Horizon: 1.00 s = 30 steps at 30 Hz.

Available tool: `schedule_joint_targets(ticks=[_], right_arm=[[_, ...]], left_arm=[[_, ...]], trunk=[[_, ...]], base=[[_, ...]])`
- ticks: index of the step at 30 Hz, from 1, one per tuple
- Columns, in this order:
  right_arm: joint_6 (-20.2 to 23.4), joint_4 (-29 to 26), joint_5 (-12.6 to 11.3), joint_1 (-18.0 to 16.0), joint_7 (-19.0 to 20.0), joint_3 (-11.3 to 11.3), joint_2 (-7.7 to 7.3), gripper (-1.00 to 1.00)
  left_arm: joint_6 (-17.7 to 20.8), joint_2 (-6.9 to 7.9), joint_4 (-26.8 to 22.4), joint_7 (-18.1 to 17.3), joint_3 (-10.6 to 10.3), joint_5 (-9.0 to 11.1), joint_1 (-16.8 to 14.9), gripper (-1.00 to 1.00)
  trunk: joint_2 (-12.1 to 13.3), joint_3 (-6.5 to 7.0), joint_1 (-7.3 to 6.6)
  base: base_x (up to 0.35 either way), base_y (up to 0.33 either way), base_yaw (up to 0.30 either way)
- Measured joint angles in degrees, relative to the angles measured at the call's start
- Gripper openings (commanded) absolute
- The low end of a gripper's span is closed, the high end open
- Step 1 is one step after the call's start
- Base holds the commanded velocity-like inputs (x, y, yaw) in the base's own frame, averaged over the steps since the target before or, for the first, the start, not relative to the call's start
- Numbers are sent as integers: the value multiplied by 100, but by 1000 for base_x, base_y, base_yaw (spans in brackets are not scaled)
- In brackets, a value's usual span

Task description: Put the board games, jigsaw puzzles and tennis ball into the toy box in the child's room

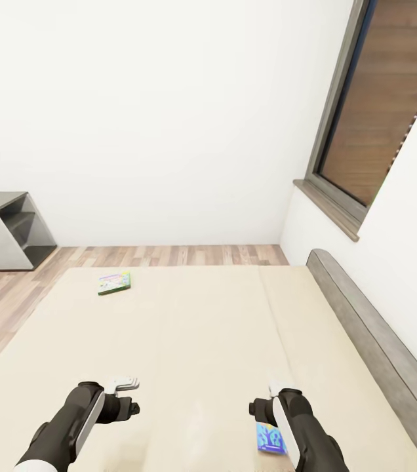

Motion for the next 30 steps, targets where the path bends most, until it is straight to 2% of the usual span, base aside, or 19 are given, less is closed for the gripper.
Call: schedule_joint_targets(ticks=[17, 30], right_arm=[[-3, 2, 12, -1, -2, 17, 0, 100], [-5, 2, 13, -1, -9, 36, 0, 100]], left_arm=[[-8, 2, -1, -3, 1, 6, -2, 100], [-9, -1, -1, -4, 0, 6, -1, 100]], trunk=[[0, -147, 0], [-1, -164, 0]], base=[[0, 0, -90], [0, 0, -4]])
